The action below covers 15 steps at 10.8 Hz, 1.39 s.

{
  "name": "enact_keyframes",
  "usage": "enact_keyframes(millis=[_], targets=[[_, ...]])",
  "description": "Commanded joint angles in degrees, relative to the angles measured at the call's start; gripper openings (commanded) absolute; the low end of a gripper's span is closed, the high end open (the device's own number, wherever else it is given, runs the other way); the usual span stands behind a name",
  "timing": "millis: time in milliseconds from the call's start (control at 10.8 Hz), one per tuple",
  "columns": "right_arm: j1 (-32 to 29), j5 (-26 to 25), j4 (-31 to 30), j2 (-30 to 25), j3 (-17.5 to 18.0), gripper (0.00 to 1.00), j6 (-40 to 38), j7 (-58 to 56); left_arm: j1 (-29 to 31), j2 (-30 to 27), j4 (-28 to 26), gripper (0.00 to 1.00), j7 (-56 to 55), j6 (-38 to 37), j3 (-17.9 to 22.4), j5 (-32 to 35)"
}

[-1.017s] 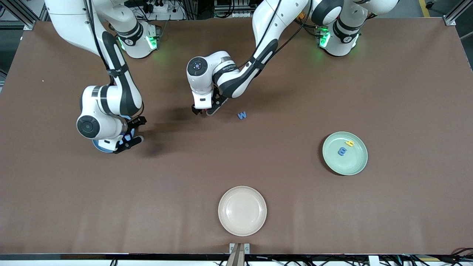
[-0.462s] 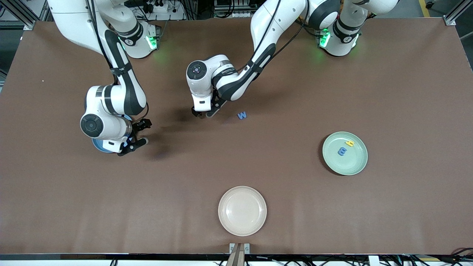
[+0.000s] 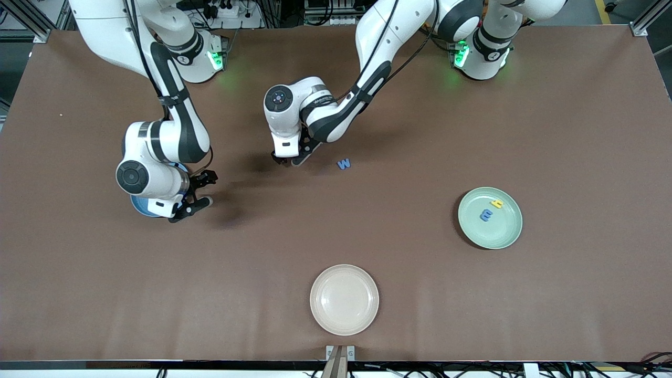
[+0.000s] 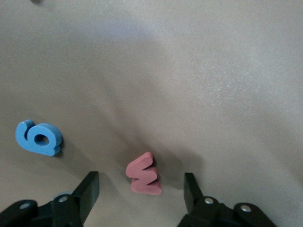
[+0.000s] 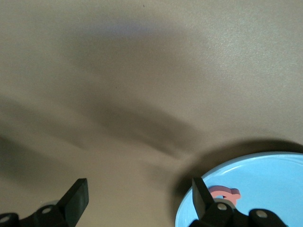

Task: Sort uppercase to blue plate, lowercase to green plate
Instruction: 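Grasp the pink w with the left gripper and lift it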

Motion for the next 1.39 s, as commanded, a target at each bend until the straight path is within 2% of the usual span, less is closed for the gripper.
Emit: enact_keyframes(millis=[0, 92, 277, 462, 555, 740, 832, 1017, 1295], targets=[[0.02, 0.71, -0.6, -0.6, 0.1, 0.97, 0.44, 0.54, -0.54, 1.02, 1.92, 0.79, -0.87, -0.57, -0.12, -1.43], [0.02, 0.71, -0.51, -0.6, 0.1, 0.97, 0.44, 0.54, -0.54, 1.02, 1.92, 0.78, -0.78, -0.57, -0.12, -1.43], [0.02, 0.71, -0.07, -0.33, 0.1, 0.97, 0.44, 0.54, -0.54, 1.02, 1.92, 0.56, -0.61, -0.57, -0.04, -1.34], [0.02, 0.71, 0.02, -0.24, 0.1, 0.97, 0.44, 0.54, -0.54, 1.02, 1.75, 0.49, -0.34, -0.57, 0.14, -1.43], [0.02, 0.71, 0.02, -0.24, 0.1, 0.97, 0.44, 0.54, -0.45, 1.02, 1.66, 0.39, -0.26, -0.57, 0.14, -1.34], [-0.07, 0.71, 0.02, -0.16, 0.1, 0.97, 0.44, 0.54, -0.19, 1.02, 1.49, 0.04, 0.09, -0.57, 0.58, -1.26], [-0.07, 0.71, 0.02, -0.16, 0.1, 0.97, 0.44, 0.54, 0.07, 0.84, 1.4, 0.0, 0.18, -0.83, 0.75, -1.17], [0.02, 0.71, 0.02, -0.24, 0.1, 0.97, 0.44, 0.54, 1.21, -0.99, 1.4, 0.0, 3.94, -5.37, 1.54, -0.64], [0.2, 2.54, -0.07, -0.24, 2.28, 0.97, 2.19, 1.23, 7.96, -7.22, 1.31, 0.0, 15.09, -13.9, 1.55, -0.81]])
